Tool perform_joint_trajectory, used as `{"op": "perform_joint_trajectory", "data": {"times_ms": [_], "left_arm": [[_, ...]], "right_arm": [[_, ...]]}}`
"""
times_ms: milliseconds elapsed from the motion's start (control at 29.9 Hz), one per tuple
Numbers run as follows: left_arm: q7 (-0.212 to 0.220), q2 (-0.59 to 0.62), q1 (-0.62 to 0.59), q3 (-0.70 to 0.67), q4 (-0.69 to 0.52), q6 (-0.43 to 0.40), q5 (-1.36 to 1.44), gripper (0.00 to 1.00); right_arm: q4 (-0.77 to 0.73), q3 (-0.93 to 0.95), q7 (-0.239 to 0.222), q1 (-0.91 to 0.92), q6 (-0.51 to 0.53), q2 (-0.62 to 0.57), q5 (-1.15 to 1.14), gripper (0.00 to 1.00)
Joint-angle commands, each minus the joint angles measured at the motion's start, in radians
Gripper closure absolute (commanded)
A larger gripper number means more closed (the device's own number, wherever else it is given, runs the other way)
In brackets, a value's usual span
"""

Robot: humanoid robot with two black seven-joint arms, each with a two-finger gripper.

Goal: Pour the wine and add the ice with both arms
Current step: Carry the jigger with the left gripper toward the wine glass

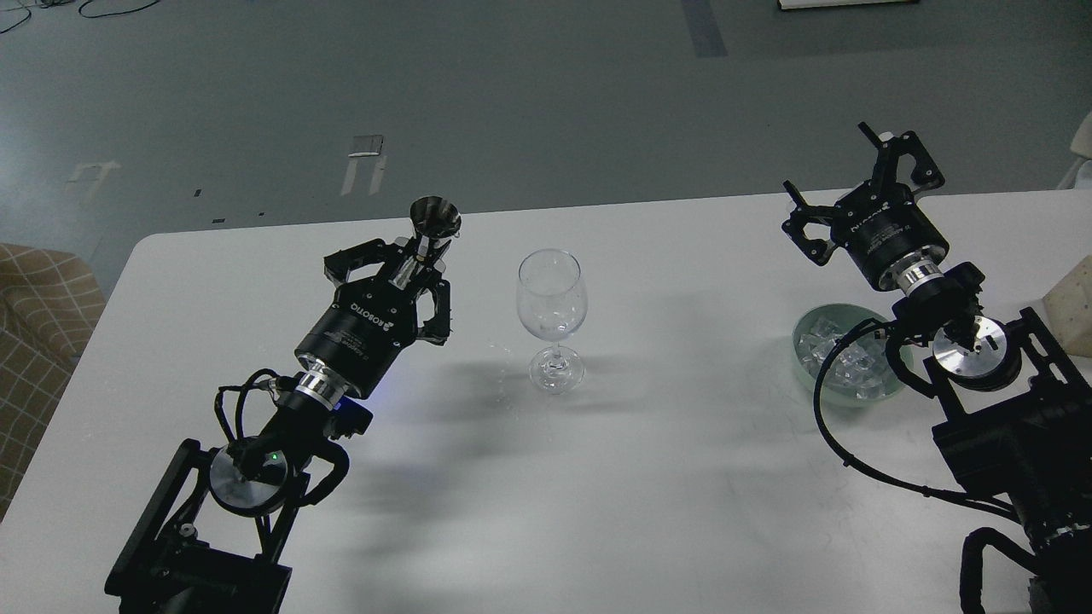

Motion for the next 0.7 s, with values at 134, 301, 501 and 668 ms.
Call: {"op": "perform_joint_trajectory", "data": {"times_ms": [134,301,501,668], "left_arm": [[-0.002,-0.039,-0.007,0.006,-0.007,0.041,-0.001,0.77],[-0.003,-0.039,-0.027,0.026,-0.007,0.05,0.001,0.77],[-0.002,-0.039,-0.047,0.065,-0.007,0.061,0.002,0.77],[-0.002,-0.039,-0.057,0.085,-0.008,0.067,0.004,0.77]], "right_arm": [[0.0,0.002,0.001,-0.005,0.0,-0.019,0.0,0.0],[0.0,0.0,-0.001,-0.005,0.0,-0.034,0.003,0.0],[0.0,0.0,0.001,-0.008,0.002,-0.035,0.003,0.0],[0.002,0.0,0.001,-0.019,0.002,-0.035,0.003,0.0]]}}
